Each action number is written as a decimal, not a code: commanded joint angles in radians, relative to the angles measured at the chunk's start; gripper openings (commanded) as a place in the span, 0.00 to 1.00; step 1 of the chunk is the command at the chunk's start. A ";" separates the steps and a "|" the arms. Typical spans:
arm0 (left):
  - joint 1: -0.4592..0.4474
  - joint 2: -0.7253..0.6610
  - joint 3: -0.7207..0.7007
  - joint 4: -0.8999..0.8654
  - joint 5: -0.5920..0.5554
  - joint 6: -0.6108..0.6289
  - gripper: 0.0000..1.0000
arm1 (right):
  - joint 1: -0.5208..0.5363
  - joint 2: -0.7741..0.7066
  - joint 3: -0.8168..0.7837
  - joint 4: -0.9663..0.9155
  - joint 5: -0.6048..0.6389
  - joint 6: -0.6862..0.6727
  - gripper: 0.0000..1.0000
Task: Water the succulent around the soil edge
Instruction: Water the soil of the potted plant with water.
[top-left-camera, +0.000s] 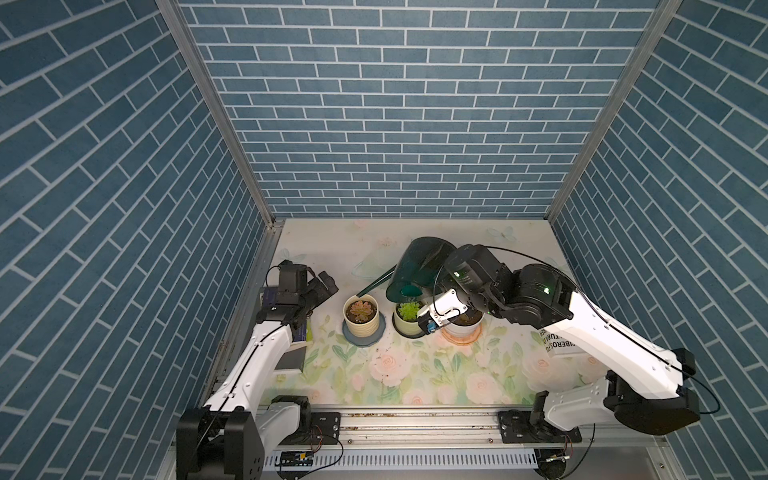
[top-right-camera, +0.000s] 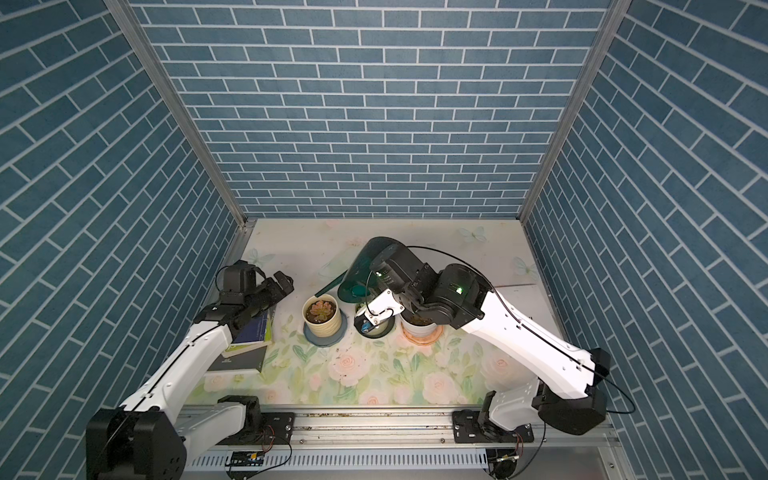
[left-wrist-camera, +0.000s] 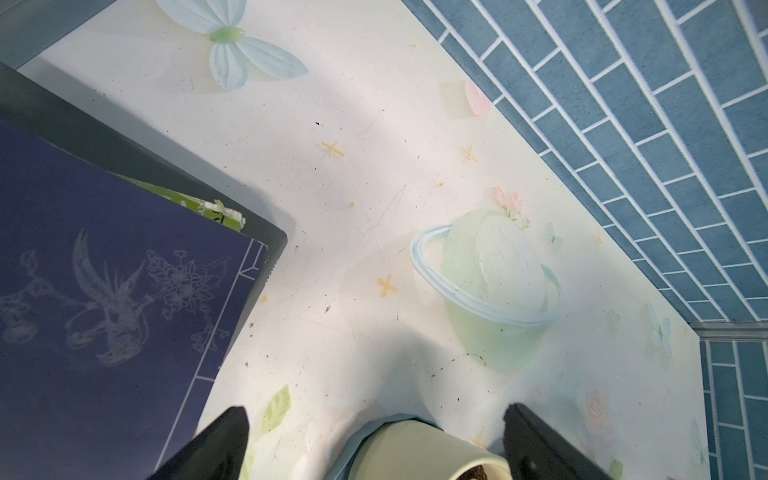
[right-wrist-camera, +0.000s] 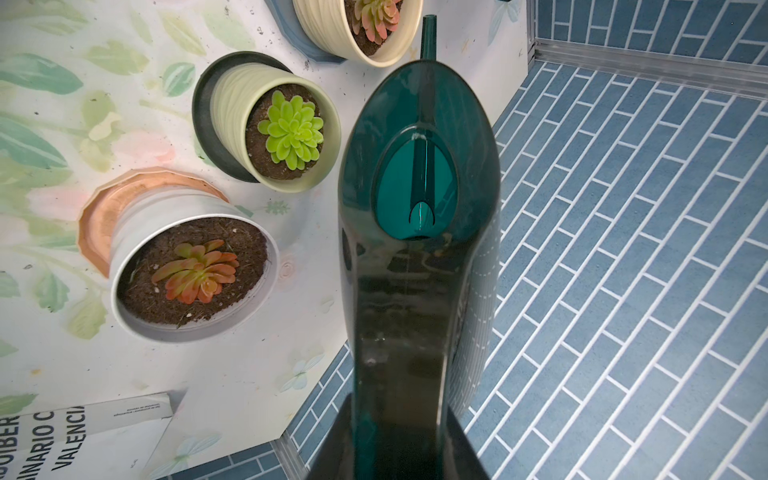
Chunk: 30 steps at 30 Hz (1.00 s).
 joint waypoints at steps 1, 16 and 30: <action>0.007 0.016 0.005 0.010 0.009 0.013 1.00 | 0.003 -0.056 -0.018 -0.006 0.027 0.010 0.00; 0.007 0.022 -0.001 0.016 0.039 0.032 1.00 | 0.093 -0.007 0.030 -0.037 -0.013 0.043 0.00; 0.006 0.034 -0.013 0.042 0.089 0.055 1.00 | 0.094 0.035 0.007 0.082 0.046 0.008 0.00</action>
